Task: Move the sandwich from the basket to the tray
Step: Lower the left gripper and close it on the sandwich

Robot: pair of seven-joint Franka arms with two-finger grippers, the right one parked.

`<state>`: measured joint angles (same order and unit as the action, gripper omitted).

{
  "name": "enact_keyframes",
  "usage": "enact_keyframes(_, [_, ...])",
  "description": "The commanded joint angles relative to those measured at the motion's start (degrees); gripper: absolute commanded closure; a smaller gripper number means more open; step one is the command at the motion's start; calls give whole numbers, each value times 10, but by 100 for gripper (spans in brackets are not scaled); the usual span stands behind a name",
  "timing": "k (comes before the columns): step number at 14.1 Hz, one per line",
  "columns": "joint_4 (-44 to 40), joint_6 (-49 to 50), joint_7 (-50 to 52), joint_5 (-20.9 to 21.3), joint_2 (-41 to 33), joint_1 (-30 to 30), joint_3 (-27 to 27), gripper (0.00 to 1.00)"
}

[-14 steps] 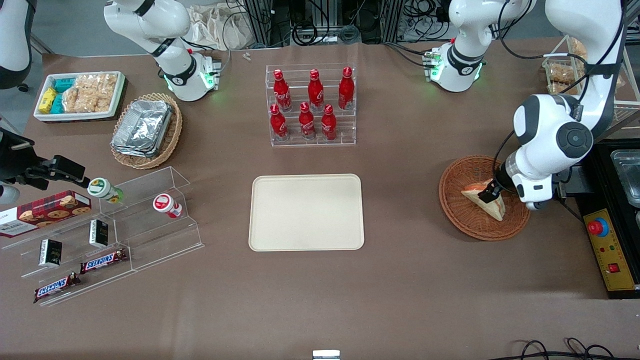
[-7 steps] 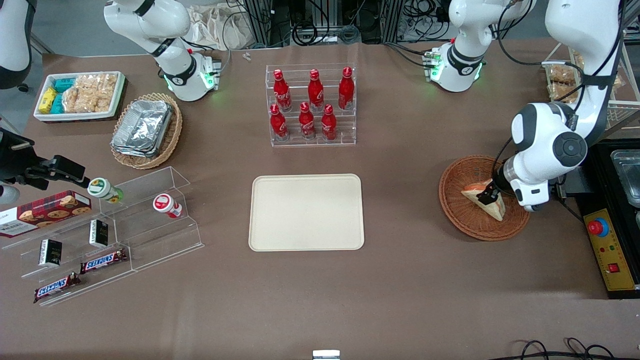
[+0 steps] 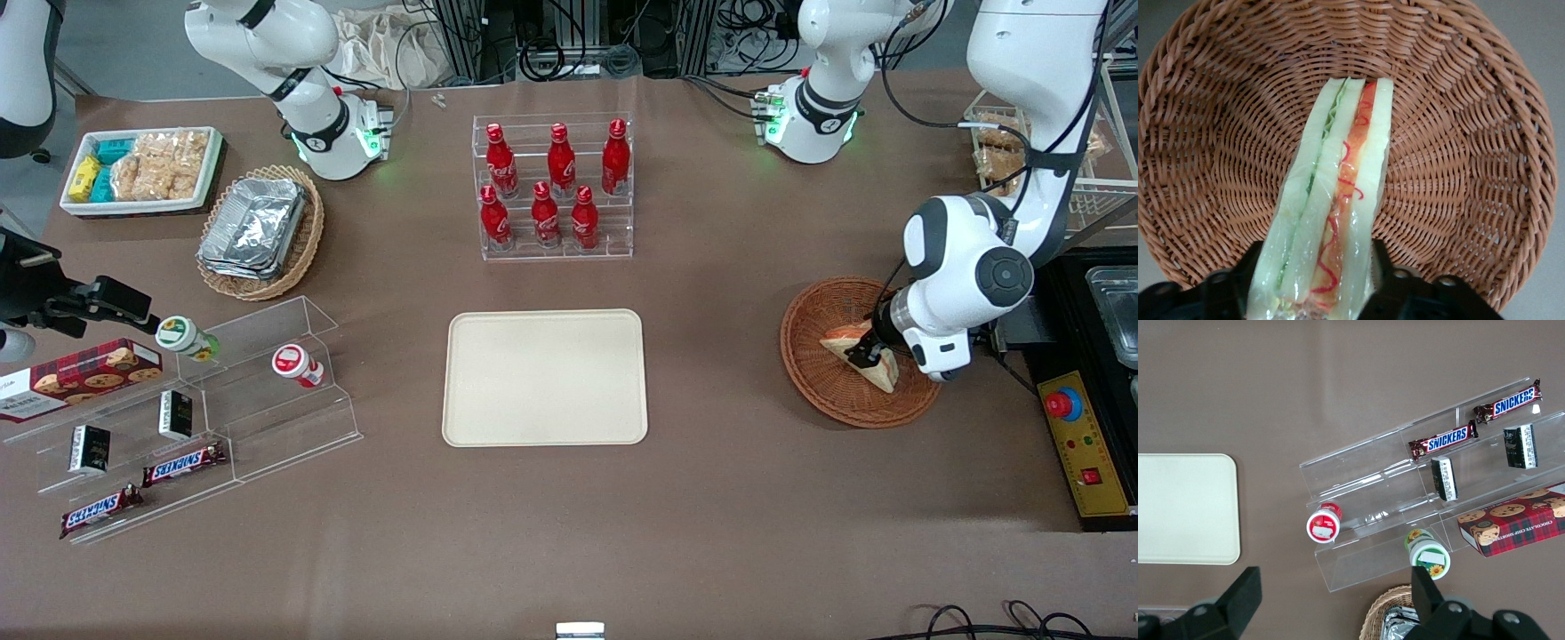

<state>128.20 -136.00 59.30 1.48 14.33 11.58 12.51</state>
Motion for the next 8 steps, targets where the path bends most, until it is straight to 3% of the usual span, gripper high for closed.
enact_keyframes(1, [-4, -12, 37, 4, 0, -5, -3, 100])
enact_keyframes(5, [-52, 5, 107, 25, 6, -10, 0, 100])
enact_keyframes(8, [-119, 117, 96, 28, 4, -23, 2, 100])
